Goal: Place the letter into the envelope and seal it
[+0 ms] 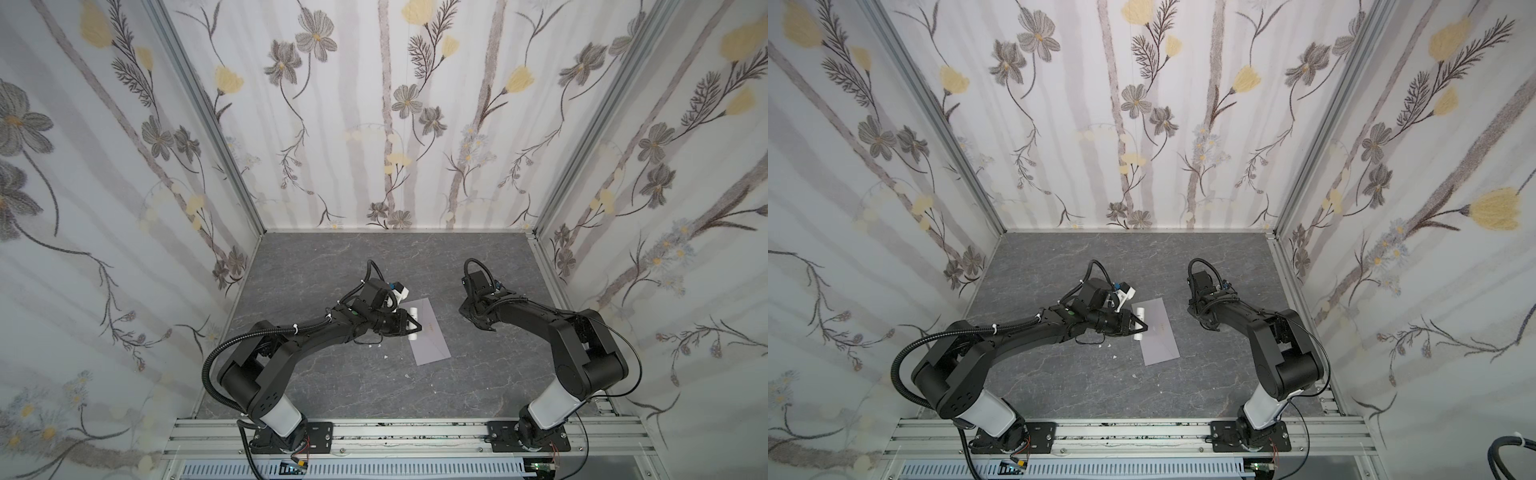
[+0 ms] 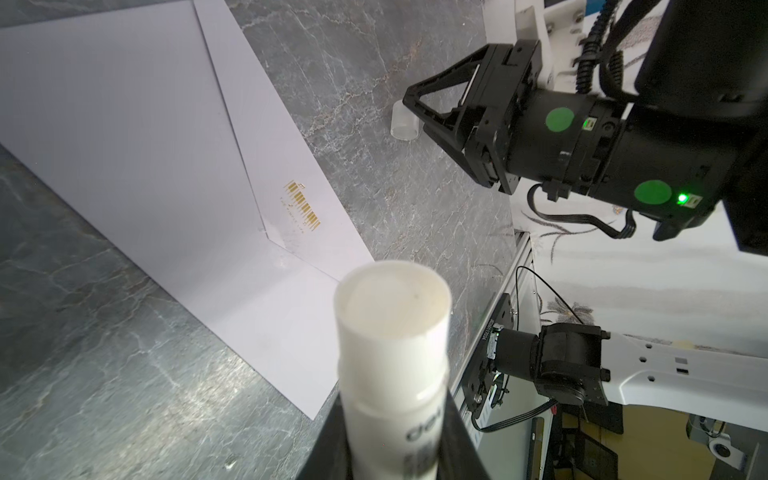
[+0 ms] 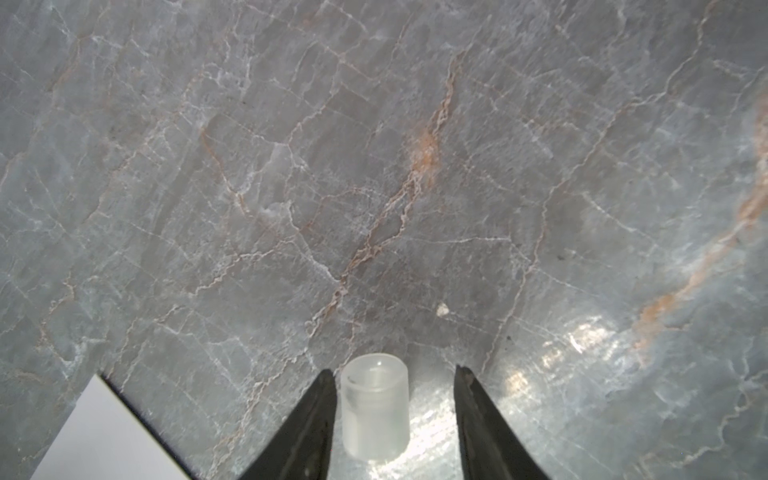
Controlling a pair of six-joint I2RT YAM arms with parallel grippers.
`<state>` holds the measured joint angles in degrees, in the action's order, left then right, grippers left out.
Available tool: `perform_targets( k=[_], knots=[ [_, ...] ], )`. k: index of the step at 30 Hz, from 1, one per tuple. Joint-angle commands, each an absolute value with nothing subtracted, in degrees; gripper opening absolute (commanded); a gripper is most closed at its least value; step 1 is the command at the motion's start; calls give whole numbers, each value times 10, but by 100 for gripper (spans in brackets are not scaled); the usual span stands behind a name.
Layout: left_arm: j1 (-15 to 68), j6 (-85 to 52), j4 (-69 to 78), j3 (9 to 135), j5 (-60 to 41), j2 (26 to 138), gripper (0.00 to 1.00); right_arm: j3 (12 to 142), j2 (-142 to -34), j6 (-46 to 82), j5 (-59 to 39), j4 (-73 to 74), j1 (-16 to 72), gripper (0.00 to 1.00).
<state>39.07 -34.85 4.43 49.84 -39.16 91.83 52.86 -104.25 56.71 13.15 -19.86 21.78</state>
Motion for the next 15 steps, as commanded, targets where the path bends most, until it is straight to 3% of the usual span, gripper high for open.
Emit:
perform_targets(
  k=[1, 15],
  knots=[
    [396, -330, 57, 502, -406, 925, 0, 531, -1052, 564, 129, -178, 218, 46],
    [415, -299, 57, 489, -473, 951, 0, 526, -1064, 550, 124, -163, 212, 42]
  ],
)
